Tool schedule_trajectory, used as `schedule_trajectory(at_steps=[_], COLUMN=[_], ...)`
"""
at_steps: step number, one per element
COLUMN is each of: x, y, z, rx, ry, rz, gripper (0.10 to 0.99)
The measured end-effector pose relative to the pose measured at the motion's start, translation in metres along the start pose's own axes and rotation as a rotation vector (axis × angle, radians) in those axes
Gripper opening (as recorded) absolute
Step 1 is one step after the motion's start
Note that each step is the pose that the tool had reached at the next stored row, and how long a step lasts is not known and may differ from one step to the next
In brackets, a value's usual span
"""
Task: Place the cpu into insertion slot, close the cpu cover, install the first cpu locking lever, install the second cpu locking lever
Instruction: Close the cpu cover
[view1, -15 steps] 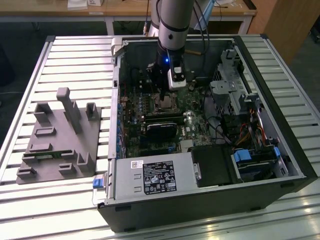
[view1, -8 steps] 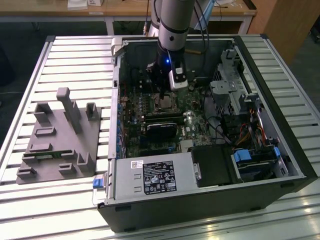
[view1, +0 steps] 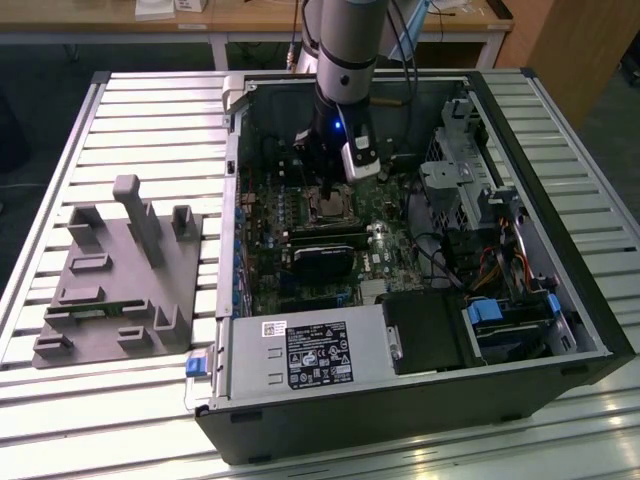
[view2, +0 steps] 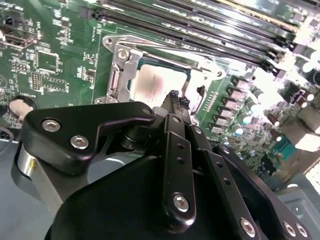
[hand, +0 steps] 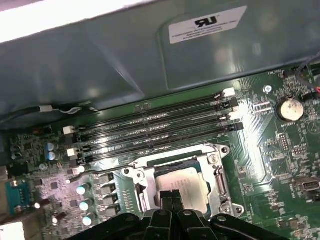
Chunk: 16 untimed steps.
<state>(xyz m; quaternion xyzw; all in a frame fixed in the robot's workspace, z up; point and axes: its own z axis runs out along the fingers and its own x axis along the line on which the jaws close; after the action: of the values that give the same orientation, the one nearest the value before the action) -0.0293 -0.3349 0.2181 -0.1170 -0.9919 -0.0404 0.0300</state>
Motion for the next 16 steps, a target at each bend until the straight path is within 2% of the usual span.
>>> schedule_trajectory(at_steps=[13, 14, 16], x=[-0.0003, -0.0003, -0.0003], y=[-0.0003, -0.0003, -0.0003], z=[0.0041, 0.0045, 0.0047], rx=[-0.009, -0.009, -0.012], ry=[-0.0610, -0.0644, -0.0645], rz=[-0.120, -0.127, -0.139], gripper=[0.106, 0.106, 0.106])
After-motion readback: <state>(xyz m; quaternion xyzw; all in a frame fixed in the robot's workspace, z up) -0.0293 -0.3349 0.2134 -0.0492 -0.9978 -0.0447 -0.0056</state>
